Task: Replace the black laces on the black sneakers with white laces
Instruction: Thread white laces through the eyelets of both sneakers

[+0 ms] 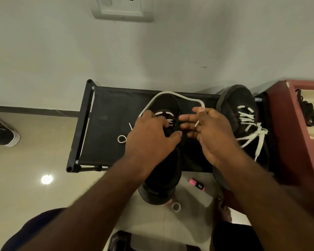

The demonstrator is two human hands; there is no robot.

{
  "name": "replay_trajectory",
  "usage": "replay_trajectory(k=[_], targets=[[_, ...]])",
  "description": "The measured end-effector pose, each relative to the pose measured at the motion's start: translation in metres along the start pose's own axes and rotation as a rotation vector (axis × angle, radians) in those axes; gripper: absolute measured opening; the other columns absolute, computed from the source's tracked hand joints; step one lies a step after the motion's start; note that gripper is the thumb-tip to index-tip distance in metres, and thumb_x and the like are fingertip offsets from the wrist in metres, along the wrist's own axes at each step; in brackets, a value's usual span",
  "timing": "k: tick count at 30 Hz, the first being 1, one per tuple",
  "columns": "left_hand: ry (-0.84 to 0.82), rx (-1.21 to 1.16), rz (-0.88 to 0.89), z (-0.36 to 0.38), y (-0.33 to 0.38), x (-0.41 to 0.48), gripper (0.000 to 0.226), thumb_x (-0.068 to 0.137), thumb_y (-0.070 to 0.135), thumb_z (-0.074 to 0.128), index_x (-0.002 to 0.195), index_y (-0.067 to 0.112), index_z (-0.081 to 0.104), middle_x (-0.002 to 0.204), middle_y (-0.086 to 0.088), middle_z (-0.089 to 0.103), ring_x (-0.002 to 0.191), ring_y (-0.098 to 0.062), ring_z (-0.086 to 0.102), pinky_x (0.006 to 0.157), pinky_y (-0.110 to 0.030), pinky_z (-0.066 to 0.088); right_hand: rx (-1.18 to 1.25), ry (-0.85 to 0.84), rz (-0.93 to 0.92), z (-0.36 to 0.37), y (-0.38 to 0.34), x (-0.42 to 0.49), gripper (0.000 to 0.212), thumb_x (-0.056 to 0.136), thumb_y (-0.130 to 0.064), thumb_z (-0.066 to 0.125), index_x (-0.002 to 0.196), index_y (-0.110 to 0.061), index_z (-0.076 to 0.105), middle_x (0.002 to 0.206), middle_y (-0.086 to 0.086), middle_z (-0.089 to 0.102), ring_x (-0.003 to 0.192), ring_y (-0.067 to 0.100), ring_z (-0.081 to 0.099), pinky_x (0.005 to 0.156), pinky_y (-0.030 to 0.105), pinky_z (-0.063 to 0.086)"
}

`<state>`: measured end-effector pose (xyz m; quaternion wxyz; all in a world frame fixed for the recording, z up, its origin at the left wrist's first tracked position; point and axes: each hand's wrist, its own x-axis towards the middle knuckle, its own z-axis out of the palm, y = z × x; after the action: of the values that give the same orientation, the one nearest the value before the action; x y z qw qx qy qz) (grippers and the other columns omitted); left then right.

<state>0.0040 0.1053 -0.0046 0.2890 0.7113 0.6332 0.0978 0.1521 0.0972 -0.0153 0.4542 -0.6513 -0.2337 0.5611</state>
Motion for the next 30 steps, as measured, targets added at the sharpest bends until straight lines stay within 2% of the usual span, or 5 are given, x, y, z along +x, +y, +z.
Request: replay_trajectory(k=[5,10,19,25,30], targets=[[-0.05,0.049,-0.008,0.004,0.005,0.0,0.039,0.093,0.041,0.057,0.126,0.021,0.061,0.135,0.0,0.043,0.123,-0.016,0.041,0.095,-0.031,0.039,-0.176,0.065,-0.051,-0.001,0.005,-0.001,0.029,0.101,-0.039,0.053,0.092,-0.018,0.071,0.074,-0.003,0.067,0.064,0.007,0.057,0.059,0.024,0.044],[-0.091,-0.055,-0.075,0.007,0.006,0.0,0.038,0.092,0.035,0.06,0.129,0.025,0.06,0.145,0.003,0.037,0.134,-0.017,0.028,0.107,-0.039,0.031,-0.125,0.052,-0.052,0.001,0.012,-0.002,0.022,0.096,-0.029,0.064,0.093,-0.011,0.075,0.062,-0.003,0.052,0.053,0.007,0.04,0.046,0.02,0.035],[-0.1,-0.13,-0.094,0.009,0.004,0.001,0.027,0.091,0.03,0.062,0.116,0.029,0.069,0.148,0.004,0.038,0.137,-0.018,0.027,0.109,-0.039,0.027,0.017,0.001,-0.027,0.003,0.016,0.006,0.016,0.098,0.001,0.056,0.099,-0.008,0.068,0.093,0.012,0.071,0.076,0.014,0.072,0.07,0.021,0.058],[-0.044,-0.116,-0.094,0.009,0.002,-0.003,0.033,0.091,0.032,0.062,0.122,0.023,0.064,0.146,0.003,0.036,0.134,-0.015,0.03,0.106,-0.029,0.03,-0.033,0.048,-0.078,0.005,0.016,0.008,0.013,0.093,0.0,0.064,0.101,-0.009,0.068,0.08,0.006,0.071,0.068,0.012,0.069,0.065,0.024,0.06],[-0.063,-0.072,-0.092,0.01,0.004,-0.004,0.036,0.093,0.032,0.058,0.127,0.024,0.062,0.151,0.002,0.032,0.136,-0.018,0.027,0.109,-0.036,0.031,-0.063,0.076,-0.081,0.008,0.022,0.011,0.006,0.088,-0.005,0.073,0.09,-0.007,0.067,0.076,0.007,0.072,0.066,0.012,0.068,0.06,0.024,0.056]])
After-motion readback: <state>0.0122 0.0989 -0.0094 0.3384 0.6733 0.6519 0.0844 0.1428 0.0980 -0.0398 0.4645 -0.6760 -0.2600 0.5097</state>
